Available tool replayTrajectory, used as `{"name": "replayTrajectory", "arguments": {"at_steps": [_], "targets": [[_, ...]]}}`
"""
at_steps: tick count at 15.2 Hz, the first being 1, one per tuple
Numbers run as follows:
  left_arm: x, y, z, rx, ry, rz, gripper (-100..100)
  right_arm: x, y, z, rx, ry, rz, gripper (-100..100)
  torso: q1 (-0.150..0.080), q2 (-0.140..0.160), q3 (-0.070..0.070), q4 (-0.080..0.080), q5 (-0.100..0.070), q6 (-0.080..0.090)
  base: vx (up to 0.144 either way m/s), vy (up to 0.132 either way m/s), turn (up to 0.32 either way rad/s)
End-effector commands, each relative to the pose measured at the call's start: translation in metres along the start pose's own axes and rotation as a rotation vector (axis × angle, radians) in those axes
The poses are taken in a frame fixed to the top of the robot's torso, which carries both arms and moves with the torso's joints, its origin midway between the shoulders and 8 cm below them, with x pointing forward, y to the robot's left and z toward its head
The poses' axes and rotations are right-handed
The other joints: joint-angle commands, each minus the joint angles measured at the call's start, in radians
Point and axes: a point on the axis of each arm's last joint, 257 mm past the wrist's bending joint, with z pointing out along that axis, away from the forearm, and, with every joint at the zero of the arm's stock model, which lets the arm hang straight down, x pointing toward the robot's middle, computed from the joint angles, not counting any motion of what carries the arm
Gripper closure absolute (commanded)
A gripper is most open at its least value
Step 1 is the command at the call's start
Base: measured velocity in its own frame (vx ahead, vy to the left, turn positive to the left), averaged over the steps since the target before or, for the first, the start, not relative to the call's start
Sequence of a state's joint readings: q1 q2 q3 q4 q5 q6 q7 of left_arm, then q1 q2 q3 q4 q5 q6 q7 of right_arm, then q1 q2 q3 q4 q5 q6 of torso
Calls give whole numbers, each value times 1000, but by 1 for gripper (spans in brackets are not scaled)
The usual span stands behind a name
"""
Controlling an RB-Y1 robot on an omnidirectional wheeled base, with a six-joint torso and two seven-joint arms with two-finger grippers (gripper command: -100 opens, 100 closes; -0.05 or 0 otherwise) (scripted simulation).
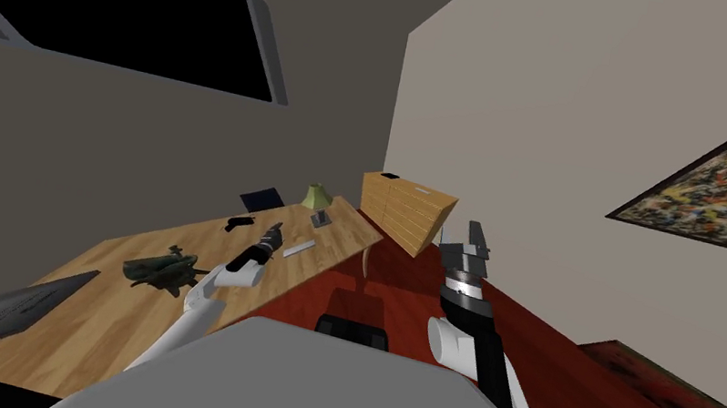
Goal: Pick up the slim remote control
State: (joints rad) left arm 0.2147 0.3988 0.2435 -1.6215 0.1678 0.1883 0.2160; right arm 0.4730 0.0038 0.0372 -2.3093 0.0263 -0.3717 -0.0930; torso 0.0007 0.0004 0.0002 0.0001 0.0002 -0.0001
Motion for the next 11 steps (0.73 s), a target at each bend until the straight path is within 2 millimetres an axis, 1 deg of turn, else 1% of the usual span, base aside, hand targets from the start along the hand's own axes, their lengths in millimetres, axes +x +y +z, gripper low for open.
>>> {"name": "replayTrajectory", "arguments": {"at_steps": [1,2,3,4,5,6,7,8,9,10,11], "targets": [[-16,11,9,-54,-31,-20,-100,0,0,0,0,0,0,0,0,0,0,0,0,0,-8,-5,-161],[-20,23,9,-83,-41,-21,-100,0,0,0,0,0,0,0,0,0,0,0,0,1,-9,-4,-206],[-22,26,9,-90,-43,-21,-100,0,0,0,0,0,0,0,0,0,0,0,0,1,-7,1,-91],[-35,28,15,-123,-67,-41,-100,0,0,0,0,0,0,0,0,0,0,0,0,0,-9,-3,-157],[-41,44,14,-159,-80,-43,-100,0,0,0,0,0,0,0,0,0,0,0,0,1,-10,-2,-202],[-52,40,20,-171,-98,-64,-100,0,0,0,0,0,0,0,0,0,0,0,0,1,-13,-2,-258],[-57,55,18,-210,-111,-66,-100,0,0,0,0,0,0,0,0,0,0,0,0,1,-13,2,-220],[-59,62,17,-227,-117,-67,-100,0,0,0,0,0,0,0,0,0,0,0,0,1,-8,4,-94],[-71,60,22,-245,-138,-91,-100,0,0,0,0,0,0,0,0,0,0,0,0,0,-9,-2,-193],[-75,73,19,-281,-149,-93,-100,0,0,0,0,0,0,0,0,0,0,0,0,1,-10,0,-231],[-77,79,18,-295,-153,-94,-100,0,0,0,0,0,0,0,0,0,0,0,0,1,-7,5,-78]]}}
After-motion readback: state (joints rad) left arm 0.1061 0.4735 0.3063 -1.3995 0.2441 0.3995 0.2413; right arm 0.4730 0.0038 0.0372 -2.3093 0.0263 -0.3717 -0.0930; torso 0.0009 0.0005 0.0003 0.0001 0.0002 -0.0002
